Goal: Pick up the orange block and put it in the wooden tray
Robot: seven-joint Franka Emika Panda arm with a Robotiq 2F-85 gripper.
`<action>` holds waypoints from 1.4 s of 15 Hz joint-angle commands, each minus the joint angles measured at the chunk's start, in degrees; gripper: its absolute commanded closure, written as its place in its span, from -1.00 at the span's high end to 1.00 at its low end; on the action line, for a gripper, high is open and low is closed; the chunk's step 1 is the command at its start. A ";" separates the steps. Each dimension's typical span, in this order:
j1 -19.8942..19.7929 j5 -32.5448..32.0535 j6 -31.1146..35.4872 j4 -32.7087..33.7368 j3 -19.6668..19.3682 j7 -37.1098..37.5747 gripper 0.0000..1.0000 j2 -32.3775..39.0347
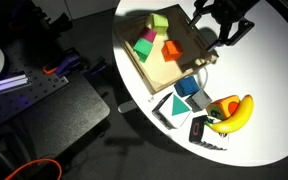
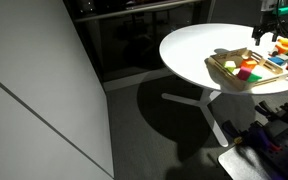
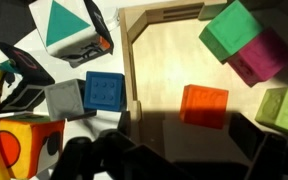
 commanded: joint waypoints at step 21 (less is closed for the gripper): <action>3.77 -3.49 1.27 -18.27 0.02 -7.70 1.00 -18.88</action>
